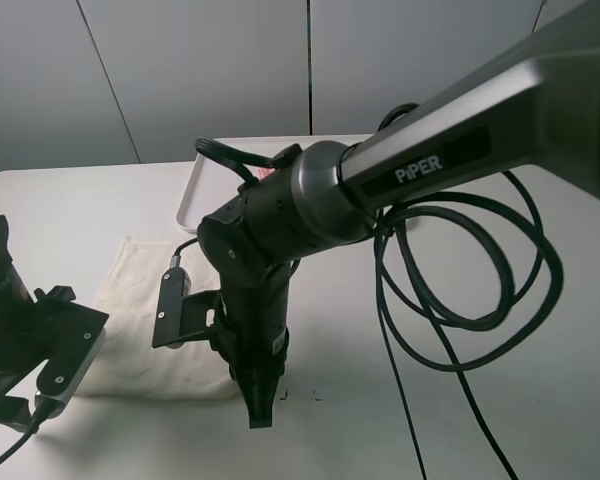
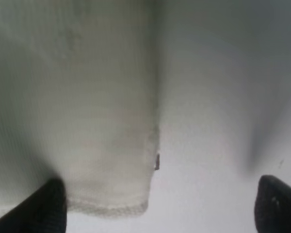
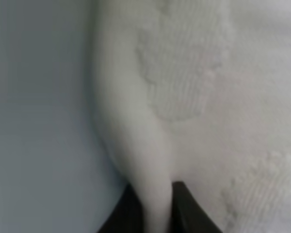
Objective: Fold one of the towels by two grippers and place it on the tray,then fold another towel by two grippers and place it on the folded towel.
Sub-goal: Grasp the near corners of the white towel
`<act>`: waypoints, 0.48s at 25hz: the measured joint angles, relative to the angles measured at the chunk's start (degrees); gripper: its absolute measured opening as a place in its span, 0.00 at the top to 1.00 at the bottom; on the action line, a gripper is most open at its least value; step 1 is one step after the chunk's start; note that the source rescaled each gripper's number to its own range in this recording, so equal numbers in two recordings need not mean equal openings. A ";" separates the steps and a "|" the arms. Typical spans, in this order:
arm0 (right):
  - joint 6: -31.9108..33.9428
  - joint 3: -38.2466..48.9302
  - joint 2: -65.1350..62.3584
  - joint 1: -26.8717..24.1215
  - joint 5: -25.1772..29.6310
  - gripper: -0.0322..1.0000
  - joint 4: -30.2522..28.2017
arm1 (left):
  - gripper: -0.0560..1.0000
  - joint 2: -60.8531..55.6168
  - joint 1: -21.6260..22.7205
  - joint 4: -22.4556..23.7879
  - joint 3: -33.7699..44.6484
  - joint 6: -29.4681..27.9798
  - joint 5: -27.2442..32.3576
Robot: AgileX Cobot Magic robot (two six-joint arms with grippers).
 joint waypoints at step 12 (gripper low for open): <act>0.28 0.00 0.00 0.00 0.00 0.97 0.00 | 0.00 0.03 0.00 0.11 0.00 -3.94 -3.31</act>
